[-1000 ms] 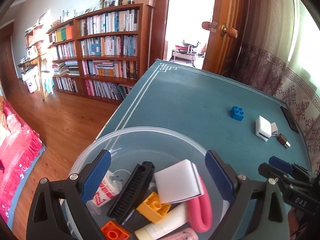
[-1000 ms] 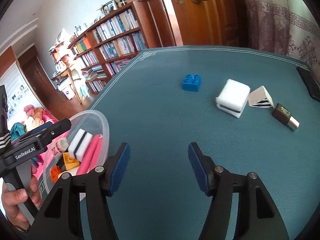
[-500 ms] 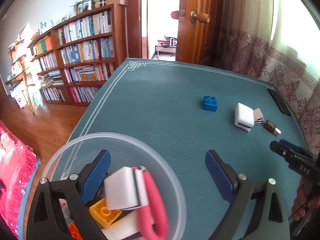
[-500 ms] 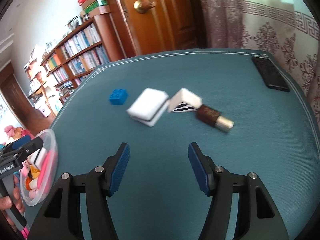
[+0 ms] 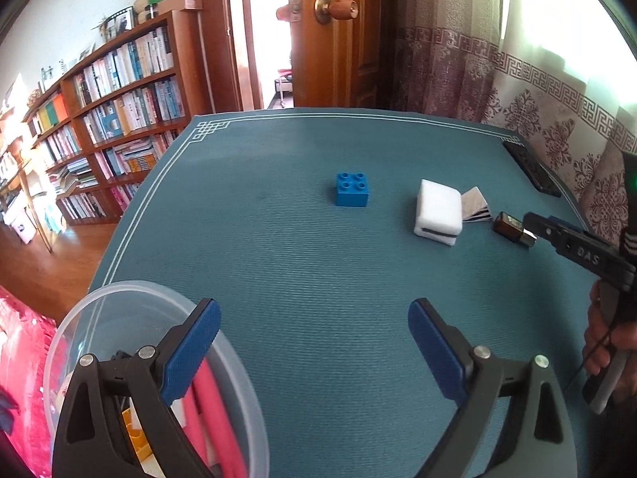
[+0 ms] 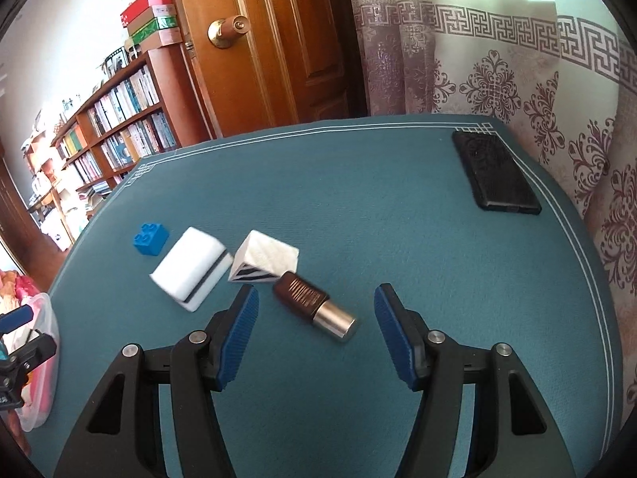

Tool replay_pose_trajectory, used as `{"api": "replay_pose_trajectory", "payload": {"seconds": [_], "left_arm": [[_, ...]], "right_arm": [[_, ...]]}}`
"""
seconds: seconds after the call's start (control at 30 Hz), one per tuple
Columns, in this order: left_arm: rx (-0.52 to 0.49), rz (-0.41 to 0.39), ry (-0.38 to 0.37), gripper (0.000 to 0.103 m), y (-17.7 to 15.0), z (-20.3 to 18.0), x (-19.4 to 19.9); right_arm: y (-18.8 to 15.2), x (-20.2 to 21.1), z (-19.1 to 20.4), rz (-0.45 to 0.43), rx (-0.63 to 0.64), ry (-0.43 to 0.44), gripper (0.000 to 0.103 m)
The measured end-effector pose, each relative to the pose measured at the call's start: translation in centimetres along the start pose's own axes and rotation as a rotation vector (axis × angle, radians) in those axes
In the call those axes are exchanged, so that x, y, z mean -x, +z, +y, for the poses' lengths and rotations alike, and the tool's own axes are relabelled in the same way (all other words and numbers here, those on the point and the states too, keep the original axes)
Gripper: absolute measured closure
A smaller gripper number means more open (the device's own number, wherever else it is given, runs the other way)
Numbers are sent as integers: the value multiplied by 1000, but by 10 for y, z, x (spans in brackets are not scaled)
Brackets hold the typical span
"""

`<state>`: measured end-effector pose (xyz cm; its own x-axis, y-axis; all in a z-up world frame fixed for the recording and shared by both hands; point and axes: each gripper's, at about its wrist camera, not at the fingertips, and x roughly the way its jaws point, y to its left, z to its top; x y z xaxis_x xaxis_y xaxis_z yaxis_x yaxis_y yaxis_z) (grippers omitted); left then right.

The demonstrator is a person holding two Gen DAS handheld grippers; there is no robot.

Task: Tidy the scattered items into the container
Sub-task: 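Move the right tool to the brown cosmetic bottle and close on it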

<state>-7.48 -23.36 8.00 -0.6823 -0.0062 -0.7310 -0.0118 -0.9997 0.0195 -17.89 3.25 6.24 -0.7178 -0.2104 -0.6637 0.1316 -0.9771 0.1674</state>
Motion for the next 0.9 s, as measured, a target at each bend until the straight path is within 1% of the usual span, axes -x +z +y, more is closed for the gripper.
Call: {"api": "replay_pose_trajectory", "payload": {"seconds": [0.1, 0.23, 0.4, 0.43, 0.47, 0.5, 0.57, 0.63, 0.7, 0.8, 0.9], "left_arm": [[-17, 6, 0, 6, 0, -8, -3], [-36, 16, 0, 6, 1, -17, -7], [-50, 31, -1, 6, 3, -26, -16], [-51, 33, -2, 6, 4, -29, -17], [-53, 35, -4, 6, 5, -31, -19], [-56, 36, -6, 6, 6, -33, -21], [-65, 38, -8, 6, 8, -39, -24], [-77, 38, -6, 6, 11, -45, -28], [-86, 37, -9, 6, 14, -51, -31], [-88, 44, -31, 6, 21, -58, -40], [-94, 50, -54, 6, 28, -67, -50]], "right_arm": [[4, -14, -6, 24, 1, 2, 39], [4, -26, -15, 65, -37, 66, 39], [-1, -29, -11, 71, -10, 84, 40], [-2, -29, -9, 73, -4, 87, 45], [-3, -30, -8, 76, 3, 82, 47], [-4, -30, -6, 74, 11, 69, 52], [-5, -30, -4, 70, 24, 62, 54], [-6, -30, -3, 72, 27, 71, 62], [-6, -30, -3, 73, 24, 75, 64], [-8, -29, -3, 81, 19, 86, 72], [-10, -28, -1, 86, 22, 98, 73]]}}
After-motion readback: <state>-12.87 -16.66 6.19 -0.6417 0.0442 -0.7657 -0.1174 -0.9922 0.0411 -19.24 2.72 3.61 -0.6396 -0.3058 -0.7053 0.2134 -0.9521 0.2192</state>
